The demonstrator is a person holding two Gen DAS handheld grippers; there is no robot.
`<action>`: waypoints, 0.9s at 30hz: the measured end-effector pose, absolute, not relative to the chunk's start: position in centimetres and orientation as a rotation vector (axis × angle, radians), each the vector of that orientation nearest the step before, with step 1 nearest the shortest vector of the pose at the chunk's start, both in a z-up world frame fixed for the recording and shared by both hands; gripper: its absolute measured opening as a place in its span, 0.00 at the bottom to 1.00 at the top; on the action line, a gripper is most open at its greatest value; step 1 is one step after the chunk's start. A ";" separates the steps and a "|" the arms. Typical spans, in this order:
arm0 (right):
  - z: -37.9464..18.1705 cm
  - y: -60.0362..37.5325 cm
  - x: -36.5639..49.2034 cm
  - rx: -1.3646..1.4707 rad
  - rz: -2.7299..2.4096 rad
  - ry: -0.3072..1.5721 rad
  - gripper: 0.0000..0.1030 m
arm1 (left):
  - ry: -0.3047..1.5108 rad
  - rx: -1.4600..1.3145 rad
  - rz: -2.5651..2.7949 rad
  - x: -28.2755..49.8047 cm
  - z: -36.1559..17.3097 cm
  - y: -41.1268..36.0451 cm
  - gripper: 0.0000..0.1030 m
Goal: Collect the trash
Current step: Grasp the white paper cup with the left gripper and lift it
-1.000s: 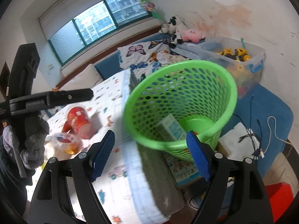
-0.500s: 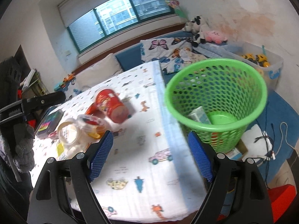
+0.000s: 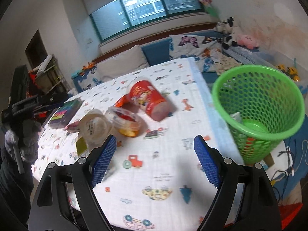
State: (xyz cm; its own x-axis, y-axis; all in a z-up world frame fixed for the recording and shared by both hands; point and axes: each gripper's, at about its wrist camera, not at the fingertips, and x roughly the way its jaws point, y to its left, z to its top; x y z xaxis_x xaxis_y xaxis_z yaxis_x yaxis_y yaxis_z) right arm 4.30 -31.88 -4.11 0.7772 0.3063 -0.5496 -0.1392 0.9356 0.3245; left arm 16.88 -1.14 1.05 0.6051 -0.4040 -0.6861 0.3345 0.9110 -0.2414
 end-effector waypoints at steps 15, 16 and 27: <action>-5.0 -30.6 4.9 0.264 0.293 0.648 0.80 | 1.143 -0.401 -0.359 21.9 -4.7 -1.4 0.76; -5.1 -30.7 4.9 0.271 0.297 0.650 0.80 | 1.151 -0.407 -0.347 22.1 -5.0 -1.4 0.76; -6.0 -31.4 5.4 0.293 0.305 0.665 0.80 | 1.243 -0.458 -0.217 24.6 -7.9 -1.6 0.77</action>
